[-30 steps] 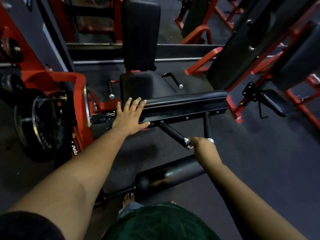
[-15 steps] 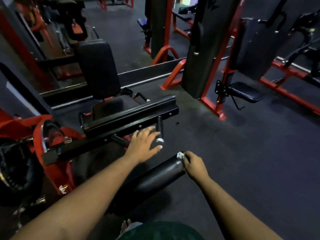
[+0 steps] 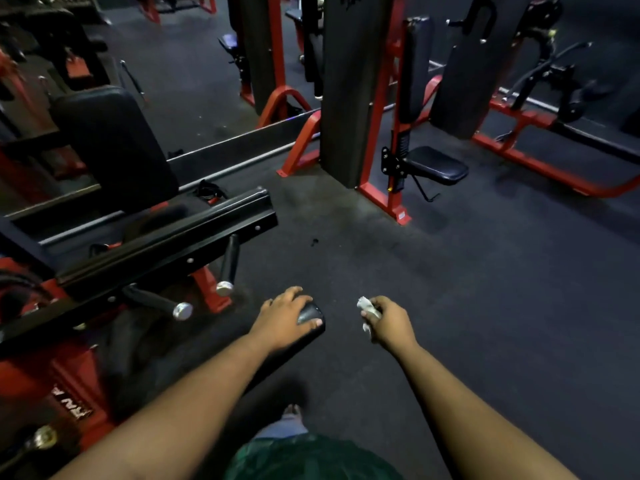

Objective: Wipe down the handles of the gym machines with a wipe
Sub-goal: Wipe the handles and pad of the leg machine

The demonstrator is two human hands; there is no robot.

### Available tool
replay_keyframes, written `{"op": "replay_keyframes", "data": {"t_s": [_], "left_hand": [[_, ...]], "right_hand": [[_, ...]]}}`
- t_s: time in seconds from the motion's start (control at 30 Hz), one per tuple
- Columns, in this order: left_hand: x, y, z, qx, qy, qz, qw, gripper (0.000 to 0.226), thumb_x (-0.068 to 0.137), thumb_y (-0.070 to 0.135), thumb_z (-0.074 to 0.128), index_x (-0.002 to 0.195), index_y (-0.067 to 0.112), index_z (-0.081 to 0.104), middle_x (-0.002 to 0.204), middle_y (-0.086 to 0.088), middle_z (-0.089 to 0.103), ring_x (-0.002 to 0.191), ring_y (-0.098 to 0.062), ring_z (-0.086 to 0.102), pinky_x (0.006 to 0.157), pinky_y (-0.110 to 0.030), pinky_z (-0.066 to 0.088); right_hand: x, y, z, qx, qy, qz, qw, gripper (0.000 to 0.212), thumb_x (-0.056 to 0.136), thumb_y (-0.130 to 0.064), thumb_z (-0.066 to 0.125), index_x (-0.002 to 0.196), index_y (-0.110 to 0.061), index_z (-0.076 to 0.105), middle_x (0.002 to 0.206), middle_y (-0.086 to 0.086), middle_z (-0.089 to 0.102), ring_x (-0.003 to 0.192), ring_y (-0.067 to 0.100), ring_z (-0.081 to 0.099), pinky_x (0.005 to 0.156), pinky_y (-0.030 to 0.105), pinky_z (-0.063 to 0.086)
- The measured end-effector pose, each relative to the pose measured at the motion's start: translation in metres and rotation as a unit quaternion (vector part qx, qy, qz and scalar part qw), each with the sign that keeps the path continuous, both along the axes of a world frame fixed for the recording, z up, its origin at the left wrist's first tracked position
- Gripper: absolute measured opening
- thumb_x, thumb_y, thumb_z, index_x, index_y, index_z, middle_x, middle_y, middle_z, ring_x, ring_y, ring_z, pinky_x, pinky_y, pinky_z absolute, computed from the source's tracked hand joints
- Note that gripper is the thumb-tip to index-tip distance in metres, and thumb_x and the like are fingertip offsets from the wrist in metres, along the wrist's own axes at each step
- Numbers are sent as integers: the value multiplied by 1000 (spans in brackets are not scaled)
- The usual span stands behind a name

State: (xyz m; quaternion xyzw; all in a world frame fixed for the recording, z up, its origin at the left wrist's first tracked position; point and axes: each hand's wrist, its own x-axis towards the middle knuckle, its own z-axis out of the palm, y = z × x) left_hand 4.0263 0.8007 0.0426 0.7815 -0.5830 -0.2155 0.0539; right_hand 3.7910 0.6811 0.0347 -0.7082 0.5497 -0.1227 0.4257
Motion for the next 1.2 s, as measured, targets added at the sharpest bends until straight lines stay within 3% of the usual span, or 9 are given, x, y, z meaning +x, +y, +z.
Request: {"op": "replay_keyframes", "data": {"t_s": [0.1,0.23,0.33,0.4,0.57,0.7,0.93,1.2], "left_hand": [[-9,-30,-8,9,9,0,1000,76,90,76,51,151,31,46,164,1,29,147,-24,39,118,-51,34],[-11,-80,-30,22,10,-18,1000,78,91,77,48,153,31,41,164,0,29,148,-23,36,119,-49,32],[-5,-126,-45,37,17,-25,999,80,93,76,46,156,30,36,165,-1,29,150,-23,32,120,-49,29],[1,-157,-51,46,28,-22,998,81,93,76,45,158,28,33,165,-1,29,151,-23,31,120,-51,28],[22,-221,-61,68,57,-3,996,83,95,74,44,160,25,29,166,-3,28,151,-25,29,121,-52,26],[37,-261,-57,83,58,-3,995,82,96,73,45,160,24,28,166,-4,28,151,-26,29,121,-52,24],[50,-338,-61,105,58,49,992,83,96,73,44,161,24,26,168,-5,24,153,-26,26,122,-53,22],[60,-424,-60,128,48,155,978,84,96,75,42,161,25,26,167,-4,26,153,-25,27,122,-55,22]], "right_hand": [[-4,-27,11,12,-17,-14,1000,11,96,-18,60,106,-22,63,84,-1,71,73,12,68,63,26,56],[0,-81,2,24,3,-3,1000,22,89,-19,57,108,-28,65,83,-5,74,79,15,70,71,32,58],[14,-127,2,5,33,30,999,20,90,-17,58,101,-30,67,88,-16,71,84,5,68,63,11,46],[24,-158,2,-21,61,50,997,20,90,-12,58,100,-27,67,88,-18,68,82,-2,64,57,8,42],[50,-231,-6,-59,138,85,985,19,92,-17,65,109,-23,67,94,-4,72,84,14,65,66,26,45],[67,-276,-12,-60,151,119,980,11,94,-19,63,104,-24,65,87,-3,70,79,14,65,67,33,51],[105,-367,-24,-51,141,193,970,7,95,-24,61,97,-29,66,85,-7,69,76,13,62,66,36,52],[145,-496,-31,-44,103,288,951,9,92,-24,60,85,-29,61,67,-9,69,66,4,62,66,36,54]]}}
